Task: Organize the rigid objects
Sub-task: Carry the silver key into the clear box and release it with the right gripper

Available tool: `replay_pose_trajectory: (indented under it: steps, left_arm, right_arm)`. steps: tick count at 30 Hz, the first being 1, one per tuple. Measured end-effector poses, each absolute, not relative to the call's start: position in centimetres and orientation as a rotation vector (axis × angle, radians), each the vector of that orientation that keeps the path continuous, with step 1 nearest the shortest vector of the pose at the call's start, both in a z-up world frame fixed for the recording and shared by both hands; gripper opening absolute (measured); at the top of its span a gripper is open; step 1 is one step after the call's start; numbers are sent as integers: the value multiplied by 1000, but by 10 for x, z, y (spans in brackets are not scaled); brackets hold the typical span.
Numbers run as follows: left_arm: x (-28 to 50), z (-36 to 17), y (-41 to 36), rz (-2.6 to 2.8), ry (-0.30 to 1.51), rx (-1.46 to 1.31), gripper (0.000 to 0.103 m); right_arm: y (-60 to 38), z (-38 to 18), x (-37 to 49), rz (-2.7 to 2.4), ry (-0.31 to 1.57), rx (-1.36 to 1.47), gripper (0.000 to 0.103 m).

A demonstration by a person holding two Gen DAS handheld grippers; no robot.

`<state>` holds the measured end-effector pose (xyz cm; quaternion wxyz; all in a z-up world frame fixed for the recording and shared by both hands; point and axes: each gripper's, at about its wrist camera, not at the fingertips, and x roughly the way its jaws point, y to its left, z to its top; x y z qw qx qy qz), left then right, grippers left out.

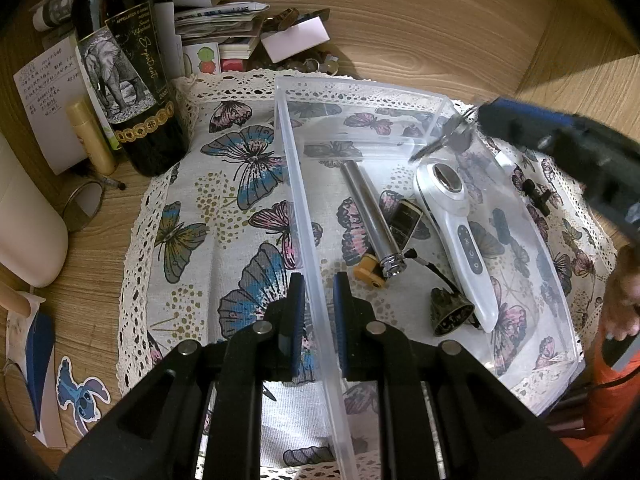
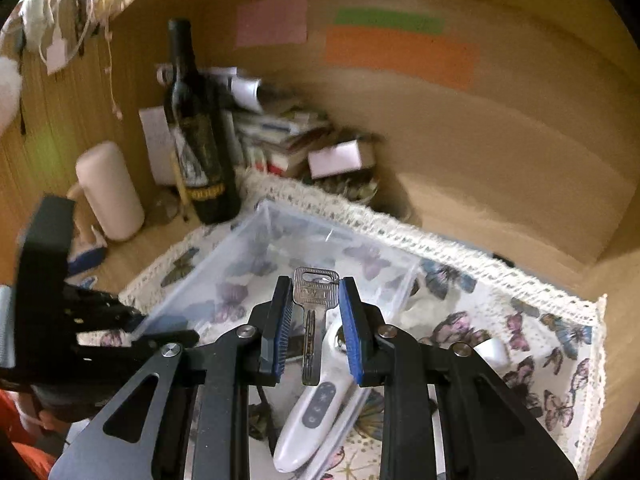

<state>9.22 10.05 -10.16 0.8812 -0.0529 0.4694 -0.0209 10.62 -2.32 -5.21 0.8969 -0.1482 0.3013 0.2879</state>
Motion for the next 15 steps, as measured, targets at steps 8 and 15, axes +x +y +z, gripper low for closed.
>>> replay_pose_trajectory:
  steps: [8,15]
  left_arm:
    - [92,-102,100,-44,979,-112,13]
    - [91,-102,100,-43,978,-111,13]
  right_arm:
    - [-12,-82,120,580,716,-387,22]
    - [-16,-78,119,569,709,-372,22]
